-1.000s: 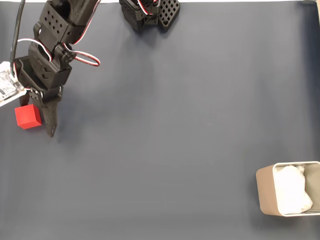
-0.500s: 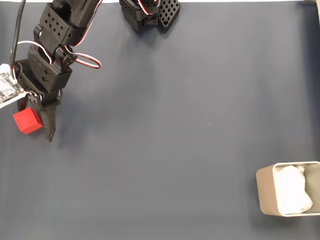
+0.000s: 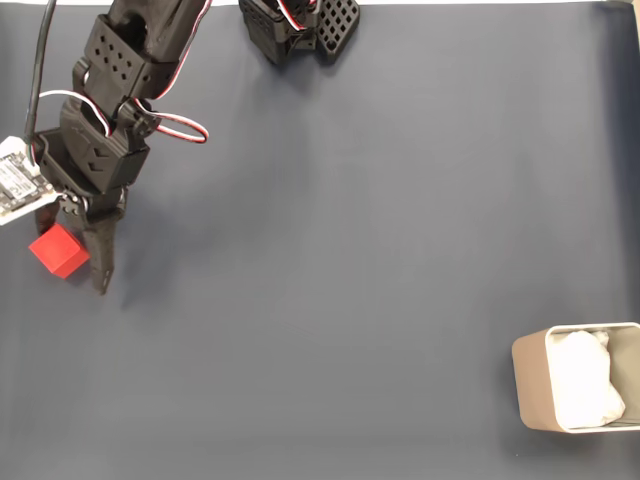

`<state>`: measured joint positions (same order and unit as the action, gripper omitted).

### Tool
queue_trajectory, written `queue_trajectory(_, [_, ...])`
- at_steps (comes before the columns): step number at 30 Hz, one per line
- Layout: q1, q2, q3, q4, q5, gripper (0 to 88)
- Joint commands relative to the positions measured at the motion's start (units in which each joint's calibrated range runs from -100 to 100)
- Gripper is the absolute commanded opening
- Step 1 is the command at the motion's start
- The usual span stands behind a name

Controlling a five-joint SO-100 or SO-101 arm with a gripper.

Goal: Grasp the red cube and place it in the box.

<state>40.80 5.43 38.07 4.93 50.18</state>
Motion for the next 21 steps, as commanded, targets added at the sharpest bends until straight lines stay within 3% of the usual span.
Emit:
queue_trajectory(1, [-0.60,0.12,-2.57,-1.74,-0.05,36.3])
queue_trajectory(21, [-0.74,1.50,-3.58,-2.15,2.44,7.2])
